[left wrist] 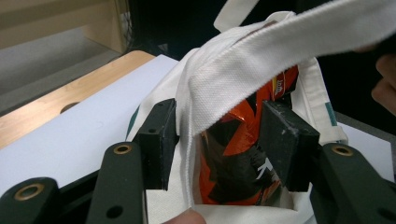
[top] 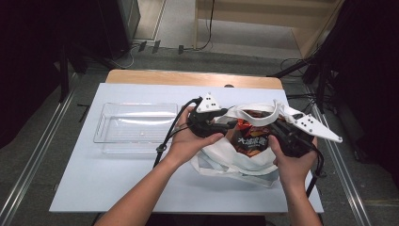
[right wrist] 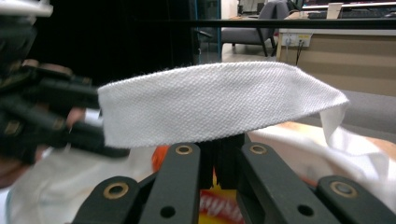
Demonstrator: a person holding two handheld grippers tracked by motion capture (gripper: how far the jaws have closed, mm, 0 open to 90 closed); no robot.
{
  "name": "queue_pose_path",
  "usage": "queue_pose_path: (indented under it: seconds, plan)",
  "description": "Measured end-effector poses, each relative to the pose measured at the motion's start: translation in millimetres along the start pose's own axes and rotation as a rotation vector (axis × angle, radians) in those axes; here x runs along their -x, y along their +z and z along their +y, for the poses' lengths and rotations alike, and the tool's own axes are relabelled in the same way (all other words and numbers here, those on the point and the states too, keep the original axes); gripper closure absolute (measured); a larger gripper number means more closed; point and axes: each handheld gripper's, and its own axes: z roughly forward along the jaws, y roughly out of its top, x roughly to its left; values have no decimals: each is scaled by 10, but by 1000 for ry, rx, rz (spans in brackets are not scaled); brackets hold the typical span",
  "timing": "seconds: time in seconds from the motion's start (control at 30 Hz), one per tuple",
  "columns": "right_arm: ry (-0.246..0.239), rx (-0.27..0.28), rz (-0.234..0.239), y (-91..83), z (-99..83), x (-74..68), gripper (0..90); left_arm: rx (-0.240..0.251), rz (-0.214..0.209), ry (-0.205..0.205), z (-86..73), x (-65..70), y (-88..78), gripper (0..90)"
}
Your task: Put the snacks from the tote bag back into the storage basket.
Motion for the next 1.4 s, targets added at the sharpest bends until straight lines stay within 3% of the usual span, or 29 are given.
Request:
queue_pose_path:
  seconds: [0.17, 0.23, 0.37, 0.47, 0.57, 0.6, 0.63, 0.67, 0.73, 0.77, 0.8, 0.83, 0.87, 0.9, 0.93, 1.0, 1.13, 1.2, 1.23, 1.27, 1.3, 1.33, 1.37, 1.4]
  plan:
    - [41, -25, -37, 123, 122, 78, 829, 21, 20, -19, 37, -12, -26, 476]
    - [91, -74, -26, 186, 125, 148, 781, 42, 53, -34, 86, -37, -46, 493]
    - [86, -71, -12, 133, 69, 156, 779, 89, 67, -38, 187, -44, -81, 512]
    - [84, -65, -2, 96, 36, 145, 777, 93, 87, -39, 236, -50, -62, 535]
    - [81, -63, 14, 48, -24, 135, 779, 108, 100, -92, 264, -112, -35, 544]
    - [81, -63, 14, 48, -24, 135, 779, 114, 85, -102, 261, -119, -39, 544]
    - [82, -62, 12, 43, -25, 139, 788, 122, 49, -92, 248, -107, -53, 544]
    - [89, -53, 2, 21, -6, 161, 817, 113, 25, -53, 228, -67, -58, 530]
    - [95, -53, 4, 14, 5, 168, 825, 103, 11, -34, 216, -43, -53, 477]
    - [93, -51, 3, 11, 18, 177, 831, 72, -2, 8, 192, 5, -30, 477]
    - [103, -48, -1, 6, 58, 202, 837, 41, -3, 48, 165, 66, 2, 367]
    - [103, -48, -1, 6, 58, 202, 837, 41, -3, 48, 165, 66, 2, 324]
    - [104, -46, 1, 7, 67, 209, 838, 24, 10, 69, 152, 106, 27, 324]
    - [109, -43, -5, 7, 87, 215, 842, 4, 74, 111, 145, 163, 66, 262]
    - [109, -43, -5, 7, 87, 215, 842, 4, 74, 111, 145, 163, 66, 254]
    - [115, -43, 1, 6, 89, 206, 845, -5, 128, 132, 162, 195, 100, 251]
    - [109, -42, 7, 11, 88, 176, 848, -21, 150, 156, 214, 223, 129, 246]
    - [110, -42, 12, 11, 94, 155, 849, 2, 138, 125, 238, 197, 96, 295]
    - [105, -43, 14, 10, 95, 147, 848, 19, 130, 91, 253, 164, 67, 312]
    - [99, -45, 16, 9, 92, 138, 848, 43, 113, 35, 274, 97, 29, 330]
    - [81, -52, 22, 6, 80, 122, 847, 83, 91, -53, 297, -12, -17, 369]
    - [81, -52, 22, 6, 80, 122, 847, 83, 91, -53, 297, -12, -17, 384]
    - [80, -55, 24, 4, 75, 118, 844, 99, 88, -104, 310, -92, -42, 384]
    - [79, -59, 29, -9, 60, 114, 837, 121, 88, -183, 313, -204, -57, 396]
